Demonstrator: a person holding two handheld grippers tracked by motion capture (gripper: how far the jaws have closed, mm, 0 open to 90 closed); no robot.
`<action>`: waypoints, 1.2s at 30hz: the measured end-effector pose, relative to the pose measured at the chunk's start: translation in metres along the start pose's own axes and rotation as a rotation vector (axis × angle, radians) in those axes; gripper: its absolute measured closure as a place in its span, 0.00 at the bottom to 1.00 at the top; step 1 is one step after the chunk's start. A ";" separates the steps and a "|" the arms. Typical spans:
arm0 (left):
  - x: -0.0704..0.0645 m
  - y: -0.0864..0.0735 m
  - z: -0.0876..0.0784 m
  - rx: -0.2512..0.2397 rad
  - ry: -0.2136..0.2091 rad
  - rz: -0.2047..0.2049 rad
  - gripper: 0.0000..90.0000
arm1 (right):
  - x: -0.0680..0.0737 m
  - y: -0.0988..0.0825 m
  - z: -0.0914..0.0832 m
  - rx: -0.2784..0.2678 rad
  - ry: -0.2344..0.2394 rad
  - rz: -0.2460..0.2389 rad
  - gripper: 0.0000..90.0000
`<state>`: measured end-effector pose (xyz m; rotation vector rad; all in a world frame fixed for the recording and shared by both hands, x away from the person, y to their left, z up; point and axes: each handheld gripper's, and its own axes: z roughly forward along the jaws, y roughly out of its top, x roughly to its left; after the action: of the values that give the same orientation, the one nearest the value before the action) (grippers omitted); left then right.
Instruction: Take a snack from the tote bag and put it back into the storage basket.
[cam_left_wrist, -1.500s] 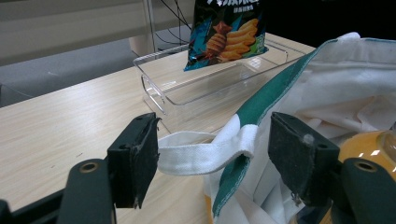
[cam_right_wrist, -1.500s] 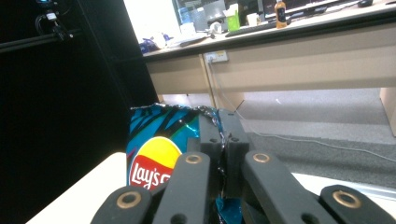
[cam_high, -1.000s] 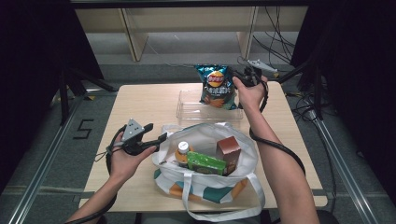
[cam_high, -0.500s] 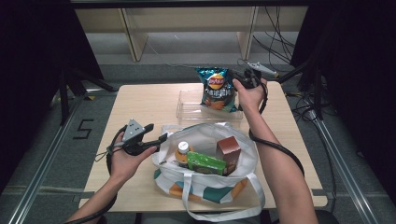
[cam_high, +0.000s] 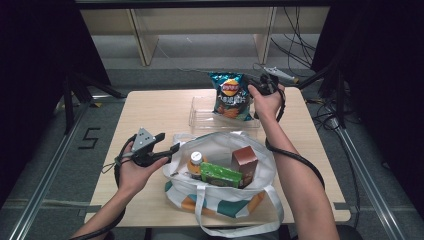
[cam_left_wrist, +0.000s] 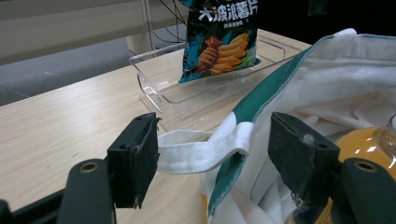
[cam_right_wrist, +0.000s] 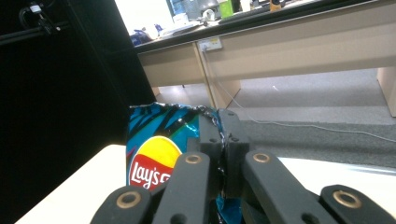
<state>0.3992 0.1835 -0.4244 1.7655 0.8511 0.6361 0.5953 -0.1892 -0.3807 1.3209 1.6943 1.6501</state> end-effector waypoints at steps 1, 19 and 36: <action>0.000 0.000 0.000 0.000 0.000 -0.001 0.37 | 0.000 -0.001 0.000 0.001 -0.006 0.009 1.00; -0.001 0.000 0.000 0.004 -0.002 -0.006 0.37 | -0.019 -0.008 -0.004 0.021 -0.041 -0.004 0.99; -0.002 0.000 0.000 0.006 -0.002 -0.004 0.37 | -0.023 -0.006 -0.008 0.045 -0.073 -0.046 0.91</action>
<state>0.3984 0.1820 -0.4250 1.7691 0.8554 0.6295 0.5967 -0.2116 -0.3918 1.3367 1.7157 1.5282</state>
